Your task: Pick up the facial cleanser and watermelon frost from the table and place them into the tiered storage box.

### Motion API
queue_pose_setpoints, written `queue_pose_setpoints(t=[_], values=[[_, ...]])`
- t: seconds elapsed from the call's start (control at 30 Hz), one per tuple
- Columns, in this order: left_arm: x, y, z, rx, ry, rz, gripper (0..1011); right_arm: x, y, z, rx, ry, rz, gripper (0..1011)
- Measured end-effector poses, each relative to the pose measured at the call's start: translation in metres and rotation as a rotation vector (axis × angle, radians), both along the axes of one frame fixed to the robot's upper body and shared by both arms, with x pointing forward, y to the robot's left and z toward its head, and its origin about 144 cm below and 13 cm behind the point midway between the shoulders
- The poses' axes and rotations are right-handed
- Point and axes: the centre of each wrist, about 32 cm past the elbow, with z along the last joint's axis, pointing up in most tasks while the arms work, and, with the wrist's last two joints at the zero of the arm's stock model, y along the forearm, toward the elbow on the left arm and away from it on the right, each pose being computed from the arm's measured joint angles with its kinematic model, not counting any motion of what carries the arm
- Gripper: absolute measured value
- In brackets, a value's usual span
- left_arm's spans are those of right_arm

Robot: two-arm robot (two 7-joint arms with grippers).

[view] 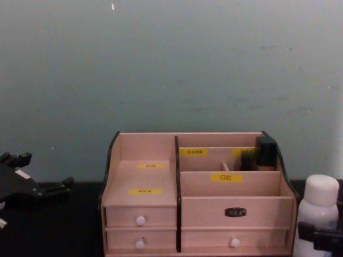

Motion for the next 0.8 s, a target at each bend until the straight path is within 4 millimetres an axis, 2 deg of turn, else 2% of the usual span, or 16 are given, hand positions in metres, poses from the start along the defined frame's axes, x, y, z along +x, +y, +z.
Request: queue_pose_setpoints(t=[0.63,0.8], values=[[0.0000,0.0000,0.0000,0.000,0.000,0.000,1001,-0.0003,-0.0002,0.0001,0.000,0.000,0.000,1002],[0.0000,0.0000,0.0000,0.000,0.000,0.000,1001,-0.0004,-0.0004,0.0002,0.001,0.000,-0.001,915]])
